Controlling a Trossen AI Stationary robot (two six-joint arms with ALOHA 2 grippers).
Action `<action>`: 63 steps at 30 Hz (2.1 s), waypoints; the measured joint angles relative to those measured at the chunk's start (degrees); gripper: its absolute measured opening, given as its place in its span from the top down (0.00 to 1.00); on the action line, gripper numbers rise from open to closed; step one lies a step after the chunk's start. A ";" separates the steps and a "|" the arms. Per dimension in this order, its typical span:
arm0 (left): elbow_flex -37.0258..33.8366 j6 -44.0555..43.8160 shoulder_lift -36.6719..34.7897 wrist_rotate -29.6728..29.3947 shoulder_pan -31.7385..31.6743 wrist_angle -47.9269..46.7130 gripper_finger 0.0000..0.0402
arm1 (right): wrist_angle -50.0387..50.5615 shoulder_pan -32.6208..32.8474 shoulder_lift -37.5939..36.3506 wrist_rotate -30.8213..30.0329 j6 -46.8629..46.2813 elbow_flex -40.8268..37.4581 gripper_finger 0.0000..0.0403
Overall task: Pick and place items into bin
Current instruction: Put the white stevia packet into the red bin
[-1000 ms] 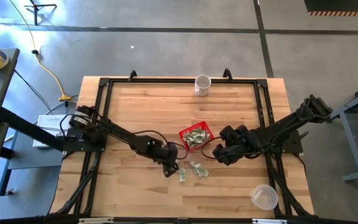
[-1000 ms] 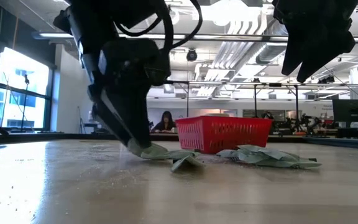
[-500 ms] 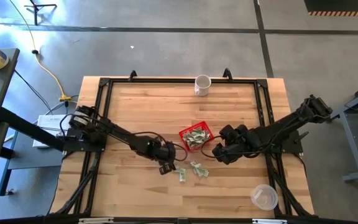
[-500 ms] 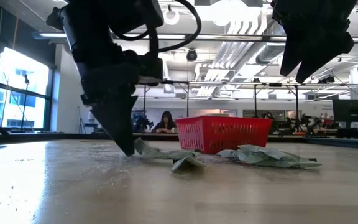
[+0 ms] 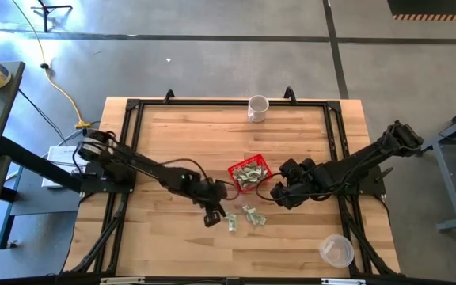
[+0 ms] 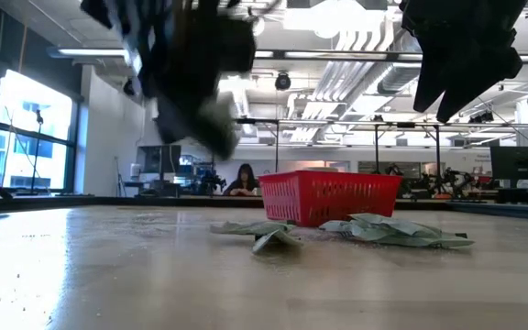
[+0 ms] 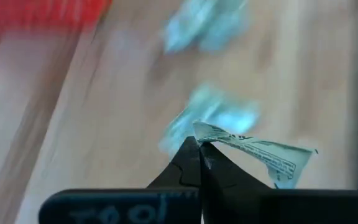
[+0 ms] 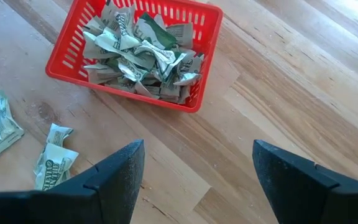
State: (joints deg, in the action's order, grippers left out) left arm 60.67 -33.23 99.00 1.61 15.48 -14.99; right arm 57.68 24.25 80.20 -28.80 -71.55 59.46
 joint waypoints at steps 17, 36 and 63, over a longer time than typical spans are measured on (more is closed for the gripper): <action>2.67 1.58 -2.44 0.21 -18.02 12.37 0.93 | 0.82 0.00 0.00 -0.07 0.00 0.00 0.29; 7.15 16.79 -1.72 13.96 -9.86 -9.19 0.35 | 0.68 0.21 0.00 4.70 3.19 0.00 0.29; 3.73 30.54 10.68 -6.95 3.26 2.18 0.42 | -1.85 -0.61 2.23 3.66 4.52 0.00 0.29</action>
State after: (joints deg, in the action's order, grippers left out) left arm 64.40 -2.70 109.67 -5.34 18.74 -12.80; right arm 55.83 23.64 82.43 -25.13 -67.02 59.46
